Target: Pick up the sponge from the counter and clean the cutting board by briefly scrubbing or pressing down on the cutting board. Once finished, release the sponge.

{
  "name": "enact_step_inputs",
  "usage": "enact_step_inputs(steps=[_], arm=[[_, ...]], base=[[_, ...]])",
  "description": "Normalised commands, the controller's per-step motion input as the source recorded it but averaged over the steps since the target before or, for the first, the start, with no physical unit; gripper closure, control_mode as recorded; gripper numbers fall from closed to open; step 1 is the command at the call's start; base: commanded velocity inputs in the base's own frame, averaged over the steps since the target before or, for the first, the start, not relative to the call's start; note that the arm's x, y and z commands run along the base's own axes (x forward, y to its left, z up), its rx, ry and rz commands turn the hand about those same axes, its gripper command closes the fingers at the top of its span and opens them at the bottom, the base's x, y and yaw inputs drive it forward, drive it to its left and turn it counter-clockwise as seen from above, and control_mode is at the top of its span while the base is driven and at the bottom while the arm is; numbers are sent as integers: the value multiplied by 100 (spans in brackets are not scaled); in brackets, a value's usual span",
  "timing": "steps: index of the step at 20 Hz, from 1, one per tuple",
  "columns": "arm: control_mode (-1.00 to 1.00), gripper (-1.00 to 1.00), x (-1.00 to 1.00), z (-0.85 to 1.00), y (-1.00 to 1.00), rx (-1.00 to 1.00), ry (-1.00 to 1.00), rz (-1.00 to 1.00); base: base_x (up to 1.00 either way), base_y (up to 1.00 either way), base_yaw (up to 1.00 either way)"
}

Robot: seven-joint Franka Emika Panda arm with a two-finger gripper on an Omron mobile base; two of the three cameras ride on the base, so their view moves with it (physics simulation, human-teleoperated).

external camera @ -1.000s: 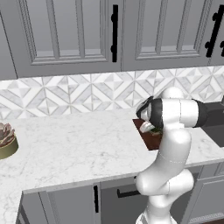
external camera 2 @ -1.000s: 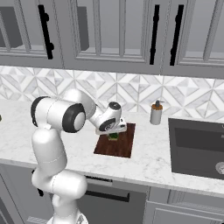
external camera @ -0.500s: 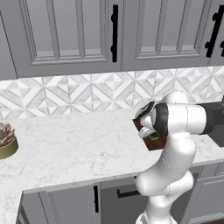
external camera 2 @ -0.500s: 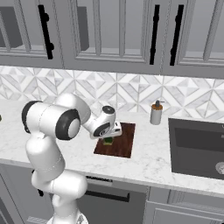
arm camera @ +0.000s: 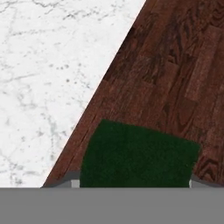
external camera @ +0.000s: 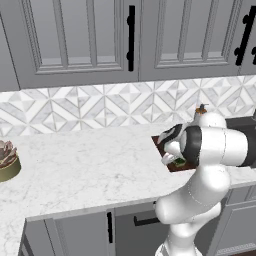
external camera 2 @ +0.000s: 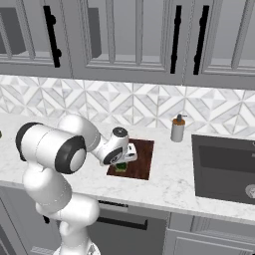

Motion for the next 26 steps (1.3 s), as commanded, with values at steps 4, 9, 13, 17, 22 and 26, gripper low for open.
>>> enact_step_inputs(steps=[4,9,13,17,22,26], arm=[[-100,100,1,-36,-6,0,0,0],[-100,100,7,-35,-52,0,0,0],[-100,100,0,-34,-74,0,0,0],[-100,100,-4,-27,-83,0,0,0],[-100,100,-29,-7,-77,0,0,0],[-100,100,-46,-19,-76,0,0,0]], base=[[0,0,0],[0,0,0],[0,0,0],[0,0,0],[0,0,0],[0,0,0]])
